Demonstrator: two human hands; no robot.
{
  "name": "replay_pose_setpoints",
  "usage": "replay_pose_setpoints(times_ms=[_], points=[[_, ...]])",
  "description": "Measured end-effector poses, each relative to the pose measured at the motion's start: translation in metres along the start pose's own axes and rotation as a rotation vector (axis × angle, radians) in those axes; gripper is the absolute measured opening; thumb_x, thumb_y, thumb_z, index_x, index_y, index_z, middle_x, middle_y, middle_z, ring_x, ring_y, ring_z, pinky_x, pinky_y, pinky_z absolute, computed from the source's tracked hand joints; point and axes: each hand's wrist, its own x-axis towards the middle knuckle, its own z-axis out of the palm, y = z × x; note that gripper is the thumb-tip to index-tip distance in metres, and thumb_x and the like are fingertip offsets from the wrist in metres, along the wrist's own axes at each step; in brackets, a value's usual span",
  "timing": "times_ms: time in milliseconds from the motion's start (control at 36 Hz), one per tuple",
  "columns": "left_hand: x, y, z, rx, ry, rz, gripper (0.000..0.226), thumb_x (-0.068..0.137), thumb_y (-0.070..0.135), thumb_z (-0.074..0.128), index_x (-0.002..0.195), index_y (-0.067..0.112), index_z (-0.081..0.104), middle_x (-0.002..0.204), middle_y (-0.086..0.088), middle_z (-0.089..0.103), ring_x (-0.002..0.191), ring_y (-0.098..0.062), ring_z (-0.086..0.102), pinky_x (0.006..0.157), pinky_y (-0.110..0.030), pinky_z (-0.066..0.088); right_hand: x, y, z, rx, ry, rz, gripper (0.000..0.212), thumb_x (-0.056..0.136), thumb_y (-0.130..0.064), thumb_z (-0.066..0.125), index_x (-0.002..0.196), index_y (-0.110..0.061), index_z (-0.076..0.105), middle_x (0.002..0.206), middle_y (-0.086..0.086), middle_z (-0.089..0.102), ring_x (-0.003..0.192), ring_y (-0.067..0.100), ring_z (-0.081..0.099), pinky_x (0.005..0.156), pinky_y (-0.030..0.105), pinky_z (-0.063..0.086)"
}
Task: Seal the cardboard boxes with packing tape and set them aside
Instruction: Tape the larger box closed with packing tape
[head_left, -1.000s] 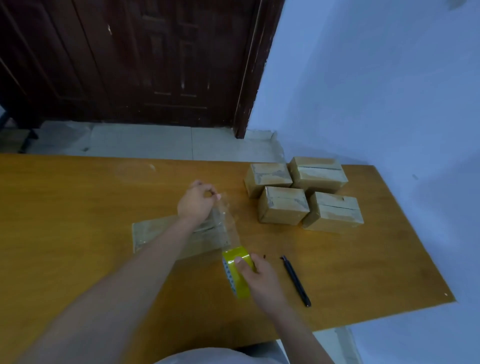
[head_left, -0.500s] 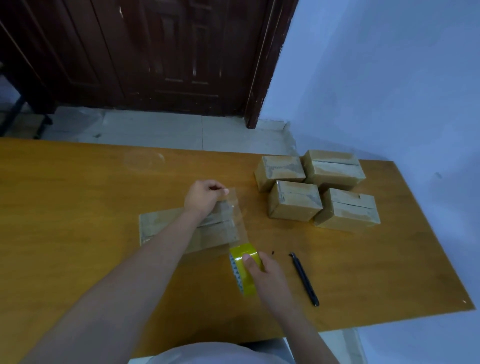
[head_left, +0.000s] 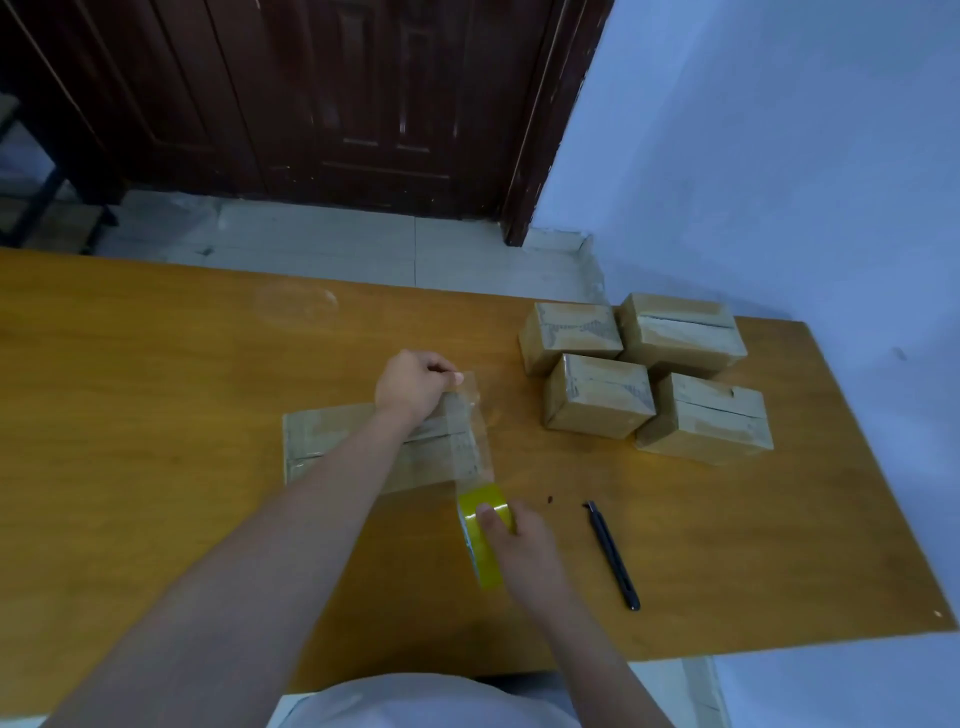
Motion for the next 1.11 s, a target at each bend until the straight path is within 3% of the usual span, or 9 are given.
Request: replay_pose_setpoints(times_ms=[139, 250, 361, 583, 722, 861, 917, 1028, 1111], points=[[0.008, 0.007, -0.002, -0.016, -0.072, -0.118, 0.005, 0.082, 0.016, 0.073, 0.080, 0.014, 0.069, 0.092, -0.003, 0.063, 0.090, -0.018, 0.053, 0.082, -0.025, 0.039, 0.008, -0.006, -0.001, -0.020, -0.008, 0.037, 0.020, 0.099, -0.035, 0.043, 0.103, -0.017, 0.053, 0.080, -0.007, 0.050, 0.076, 0.013, 0.049, 0.059, 0.019, 0.036], [0.014, 0.015, -0.006, 0.034, -0.140, -0.217, 0.022, 0.082, 0.013, 0.074, 0.097, -0.003, 0.070, 0.093, -0.009, 0.061, 0.091, -0.023, 0.052, 0.085, -0.030, 0.043, 0.012, -0.013, -0.005, 0.014, -0.055, 0.099, 0.023, 0.099, -0.035, 0.044, 0.103, -0.014, 0.053, 0.091, 0.001, 0.057, 0.087, 0.021, 0.056, 0.078, 0.033, 0.045], [0.013, 0.023, -0.007, 0.084, -0.171, -0.275, 0.019, 0.084, 0.011, 0.070, 0.072, 0.002, 0.059, 0.090, -0.011, 0.058, 0.086, -0.026, 0.052, 0.080, -0.033, 0.045, 0.018, -0.015, -0.007, 0.112, -0.104, 0.165, 0.043, 0.096, -0.041, 0.046, 0.126, -0.011, 0.052, 0.121, 0.011, 0.060, 0.111, 0.028, 0.058, 0.099, 0.047, 0.046], [0.014, 0.017, -0.010, -0.104, -0.188, -0.202, 0.008, 0.084, 0.008, 0.070, 0.091, 0.004, 0.070, 0.095, -0.006, 0.062, 0.093, -0.021, 0.050, 0.083, -0.031, 0.037, 0.020, -0.011, -0.012, 0.188, -0.095, 0.137, 0.033, 0.096, -0.036, 0.048, 0.112, -0.010, 0.058, 0.110, 0.020, 0.062, 0.102, 0.036, 0.061, 0.093, 0.052, 0.047], [0.008, 0.008, -0.010, -0.240, -0.141, -0.071, 0.012, 0.081, 0.007, 0.072, 0.074, 0.014, 0.066, 0.081, 0.002, 0.063, 0.089, -0.016, 0.053, 0.080, -0.028, 0.038, 0.017, 0.007, -0.007, 0.224, -0.081, 0.119, 0.078, 0.071, -0.068, 0.048, 0.128, -0.015, 0.054, 0.126, 0.007, 0.060, 0.118, 0.024, 0.056, 0.102, 0.049, 0.043], [0.008, 0.006, -0.008, -0.215, -0.118, -0.048, 0.017, 0.082, 0.007, 0.071, 0.070, 0.017, 0.065, 0.076, 0.004, 0.063, 0.087, -0.017, 0.054, 0.085, -0.031, 0.037, 0.008, -0.006, -0.014, 0.241, -0.071, 0.101, 0.018, 0.097, -0.034, 0.048, 0.101, -0.022, 0.060, 0.105, 0.009, 0.067, 0.100, 0.025, 0.064, 0.092, 0.046, 0.050], [0.010, 0.007, -0.005, -0.177, -0.107, -0.057, 0.018, 0.082, 0.008, 0.072, 0.069, 0.017, 0.065, 0.075, 0.003, 0.062, 0.088, -0.019, 0.053, 0.083, -0.031, 0.039, 0.012, -0.002, -0.013, 0.209, -0.067, 0.064, 0.032, 0.094, -0.044, 0.050, 0.110, -0.018, 0.060, 0.110, 0.008, 0.066, 0.104, 0.025, 0.062, 0.095, 0.048, 0.048], [0.013, 0.007, -0.002, -0.125, -0.091, -0.098, 0.020, 0.082, 0.008, 0.072, 0.066, 0.017, 0.064, 0.075, 0.002, 0.061, 0.087, -0.019, 0.052, 0.079, -0.028, 0.036, 0.018, 0.006, -0.011, 0.233, -0.106, 0.087, 0.099, 0.066, -0.085, 0.048, 0.131, -0.010, 0.048, 0.134, 0.002, 0.054, 0.124, 0.020, 0.050, 0.108, 0.044, 0.038], [0.016, 0.007, -0.001, -0.069, -0.082, -0.135, 0.019, 0.082, 0.008, 0.072, 0.065, 0.016, 0.065, 0.082, -0.004, 0.064, 0.094, -0.022, 0.055, 0.080, -0.028, 0.038, 0.009, -0.017, -0.019, 0.226, -0.082, 0.057, 0.051, 0.091, -0.053, 0.050, 0.123, -0.014, 0.051, 0.127, -0.002, 0.054, 0.124, 0.020, 0.049, 0.106, 0.039, 0.039]])
